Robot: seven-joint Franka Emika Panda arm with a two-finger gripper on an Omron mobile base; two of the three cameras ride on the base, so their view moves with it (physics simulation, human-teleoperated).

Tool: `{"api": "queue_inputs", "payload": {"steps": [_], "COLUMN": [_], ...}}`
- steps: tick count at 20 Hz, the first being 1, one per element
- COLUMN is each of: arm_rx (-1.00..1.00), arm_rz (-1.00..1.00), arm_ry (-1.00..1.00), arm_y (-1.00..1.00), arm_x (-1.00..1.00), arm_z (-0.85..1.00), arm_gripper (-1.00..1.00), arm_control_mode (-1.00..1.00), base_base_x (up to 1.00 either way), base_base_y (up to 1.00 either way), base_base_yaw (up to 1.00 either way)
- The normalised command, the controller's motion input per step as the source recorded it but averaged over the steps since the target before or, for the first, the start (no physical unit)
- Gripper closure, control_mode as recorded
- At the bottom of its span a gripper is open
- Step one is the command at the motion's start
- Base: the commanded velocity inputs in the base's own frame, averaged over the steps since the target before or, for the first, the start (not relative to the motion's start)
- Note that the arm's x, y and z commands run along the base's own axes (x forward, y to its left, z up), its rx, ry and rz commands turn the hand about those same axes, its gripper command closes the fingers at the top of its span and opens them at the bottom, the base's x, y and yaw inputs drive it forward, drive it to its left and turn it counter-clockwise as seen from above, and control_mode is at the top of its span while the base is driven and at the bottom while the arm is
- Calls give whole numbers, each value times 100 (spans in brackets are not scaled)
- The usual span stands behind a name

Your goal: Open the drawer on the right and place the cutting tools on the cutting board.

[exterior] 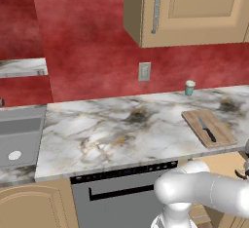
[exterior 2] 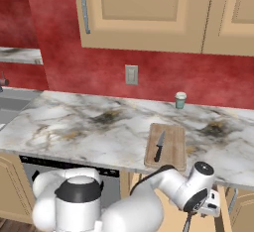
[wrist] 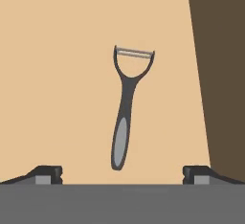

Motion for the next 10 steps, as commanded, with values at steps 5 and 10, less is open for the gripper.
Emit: {"api": "queue_inputs", "payload": {"steps": [5, 10], "arm_rx": [0, 0], "arm_rz": [0, 0], "arm_ry": [5, 0], "arm_y": [0, 0], "arm_x": [0, 0], "arm_z": [-33, -39], "arm_gripper": [-100, -100], "arm_control_mode": [-100, -100], "base_base_x": [0, 0], "base_base_y": [0, 0], "base_base_yaw": [0, 0]}}
